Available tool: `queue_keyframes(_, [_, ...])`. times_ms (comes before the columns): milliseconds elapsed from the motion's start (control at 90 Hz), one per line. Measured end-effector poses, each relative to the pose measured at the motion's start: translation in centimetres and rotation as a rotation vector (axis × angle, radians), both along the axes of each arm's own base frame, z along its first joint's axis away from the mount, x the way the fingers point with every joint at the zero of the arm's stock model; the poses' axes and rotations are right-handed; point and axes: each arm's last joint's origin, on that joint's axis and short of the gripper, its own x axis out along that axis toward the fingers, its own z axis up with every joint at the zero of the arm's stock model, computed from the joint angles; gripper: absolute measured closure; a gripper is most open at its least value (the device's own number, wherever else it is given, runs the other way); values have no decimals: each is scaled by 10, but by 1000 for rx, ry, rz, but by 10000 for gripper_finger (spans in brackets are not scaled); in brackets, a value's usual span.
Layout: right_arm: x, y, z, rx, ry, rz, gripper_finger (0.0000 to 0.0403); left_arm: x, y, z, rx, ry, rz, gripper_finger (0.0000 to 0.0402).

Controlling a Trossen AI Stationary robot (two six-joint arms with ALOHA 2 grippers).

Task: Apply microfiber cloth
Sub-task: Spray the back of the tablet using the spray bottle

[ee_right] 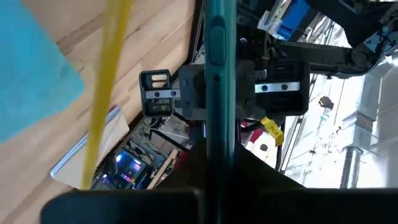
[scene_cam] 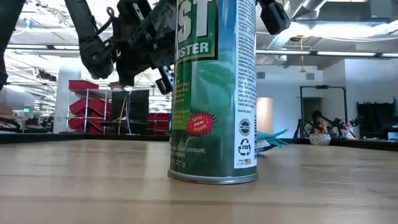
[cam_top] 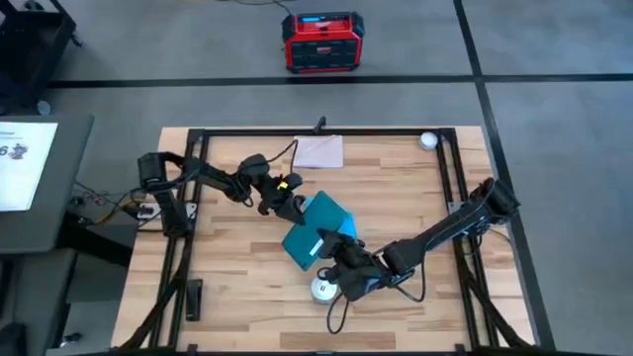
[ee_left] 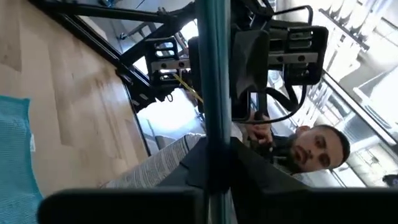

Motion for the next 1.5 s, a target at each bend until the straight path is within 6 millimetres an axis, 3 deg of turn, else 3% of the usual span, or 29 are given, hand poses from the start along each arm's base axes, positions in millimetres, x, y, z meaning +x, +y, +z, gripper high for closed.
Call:
queue_keyframes(444, [3, 2, 5, 53, -91, -12, 189, -1, 3, 2, 33, -48, 14, 393])
queue_keyframes(600, [3, 1, 7, 69, -140, -56, 140, -2, 10, 7, 55, -100, 23, 395])
queue_keyframes(822, [2, -6, 8, 37, -219, -189, 129, 2, 24, 27, 98, -196, 12, 395])
queue_keyframes(1089, [0, -7, 12, 54, -273, -227, 129, 1, 35, 36, 175, -293, 29, 396])
queue_keyframes(1500, [-18, -18, 48, 162, -494, -320, 129, -16, 60, 47, 274, -417, 71, 396])
